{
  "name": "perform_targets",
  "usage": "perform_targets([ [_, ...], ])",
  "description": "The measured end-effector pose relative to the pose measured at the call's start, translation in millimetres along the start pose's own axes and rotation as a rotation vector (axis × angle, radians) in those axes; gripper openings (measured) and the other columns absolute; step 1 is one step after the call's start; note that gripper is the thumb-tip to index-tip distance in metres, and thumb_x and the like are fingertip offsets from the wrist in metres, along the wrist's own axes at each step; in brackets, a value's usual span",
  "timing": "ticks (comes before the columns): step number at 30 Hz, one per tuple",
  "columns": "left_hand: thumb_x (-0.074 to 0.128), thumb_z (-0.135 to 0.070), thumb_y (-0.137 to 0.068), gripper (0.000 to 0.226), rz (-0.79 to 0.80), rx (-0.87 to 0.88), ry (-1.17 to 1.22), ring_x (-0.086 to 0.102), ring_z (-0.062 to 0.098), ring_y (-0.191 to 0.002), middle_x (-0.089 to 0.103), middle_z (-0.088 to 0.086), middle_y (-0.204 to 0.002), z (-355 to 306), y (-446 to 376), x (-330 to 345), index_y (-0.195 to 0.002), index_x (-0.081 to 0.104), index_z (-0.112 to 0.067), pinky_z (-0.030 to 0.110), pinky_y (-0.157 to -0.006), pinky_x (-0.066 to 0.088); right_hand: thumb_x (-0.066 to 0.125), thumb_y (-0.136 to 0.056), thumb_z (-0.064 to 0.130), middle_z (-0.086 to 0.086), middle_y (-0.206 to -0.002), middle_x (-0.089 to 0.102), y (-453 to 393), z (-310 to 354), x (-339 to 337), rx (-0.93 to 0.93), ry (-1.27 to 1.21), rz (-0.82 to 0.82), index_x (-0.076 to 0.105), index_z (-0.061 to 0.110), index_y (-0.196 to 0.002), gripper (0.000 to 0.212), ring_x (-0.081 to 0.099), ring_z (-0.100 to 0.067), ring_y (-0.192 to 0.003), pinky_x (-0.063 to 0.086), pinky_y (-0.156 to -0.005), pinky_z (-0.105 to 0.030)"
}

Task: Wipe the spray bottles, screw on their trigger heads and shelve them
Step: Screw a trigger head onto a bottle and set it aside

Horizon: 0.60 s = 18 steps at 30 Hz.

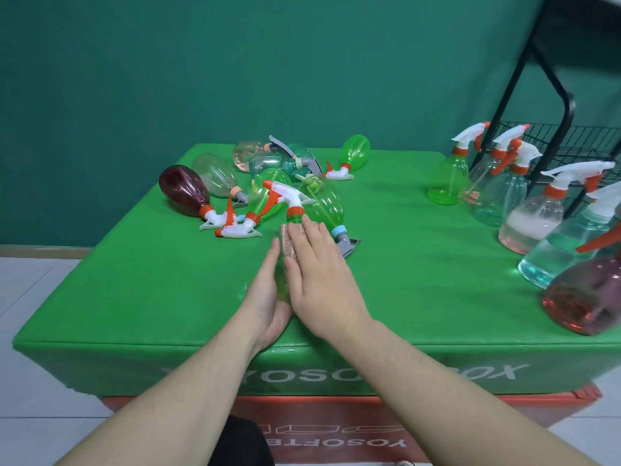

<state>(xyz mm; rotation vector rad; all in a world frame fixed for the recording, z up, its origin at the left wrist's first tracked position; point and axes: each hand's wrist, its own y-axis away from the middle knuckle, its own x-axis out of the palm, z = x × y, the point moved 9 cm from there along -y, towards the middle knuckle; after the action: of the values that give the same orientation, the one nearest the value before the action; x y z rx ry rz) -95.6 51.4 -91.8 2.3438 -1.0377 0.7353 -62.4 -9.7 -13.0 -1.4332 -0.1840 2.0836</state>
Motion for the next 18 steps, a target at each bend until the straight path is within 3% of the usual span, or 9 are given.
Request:
perform_targets([
  [6, 0.073, -0.082, -0.070, 0.107, -0.029, 0.010, -0.062, 0.062, 0.027, -0.131, 0.062, 0.006, -0.145, 4.3, -10.5, -11.2, -0.154, 0.041, -0.023, 0.040, -0.094, 0.059, 0.018, -0.105, 0.039, -0.003, -0.169, 0.011, 29.2, 0.5, 3.9, -0.097, 0.130, 0.043, 0.023, 0.019, -0.160, 0.059, 0.001, -0.026, -0.156, 0.011, -0.125, -0.053],
  [10, 0.080, -0.078, -0.067, 0.118, -0.013, -0.015, 0.010, 0.062, 0.038, -0.128, 0.060, 0.019, -0.144, 7.7, -13.3, -13.6, -0.157, 0.034, -0.019, 0.050, -0.103, 0.054, 0.023, -0.105, 0.034, -0.006, -0.169, 0.010, 48.0, 4.4, 6.8, -0.147, 0.131, 0.049, 0.023, 0.017, -0.160, 0.057, 0.000, -0.029, -0.156, 0.011, -0.125, -0.053],
  [14, 0.080, -0.075, -0.071, 0.117, -0.014, -0.052, 0.038, 0.063, 0.042, -0.126, 0.059, 0.026, -0.142, 9.6, -9.1, -12.6, -0.159, 0.029, -0.018, 0.051, -0.096, 0.058, 0.027, -0.106, 0.036, -0.003, -0.169, 0.007, 56.1, 5.1, 6.8, -0.132, 0.046, 0.034, 0.024, 0.019, -0.160, 0.057, -0.004, -0.023, -0.156, 0.006, -0.126, -0.046],
  [18, 0.045, -0.072, -0.094, 0.083, 0.041, -0.050, -0.024, 0.068, 0.030, -0.121, 0.068, 0.021, -0.131, 5.2, 2.6, 2.0, -0.140, 0.057, -0.004, 0.036, -0.086, 0.062, 0.028, -0.106, 0.039, 0.004, -0.170, 0.000, 47.5, 5.7, 3.9, -0.070, -0.043, 0.033, 0.018, 0.024, -0.161, 0.057, -0.014, -0.013, -0.155, -0.003, -0.125, -0.035],
])
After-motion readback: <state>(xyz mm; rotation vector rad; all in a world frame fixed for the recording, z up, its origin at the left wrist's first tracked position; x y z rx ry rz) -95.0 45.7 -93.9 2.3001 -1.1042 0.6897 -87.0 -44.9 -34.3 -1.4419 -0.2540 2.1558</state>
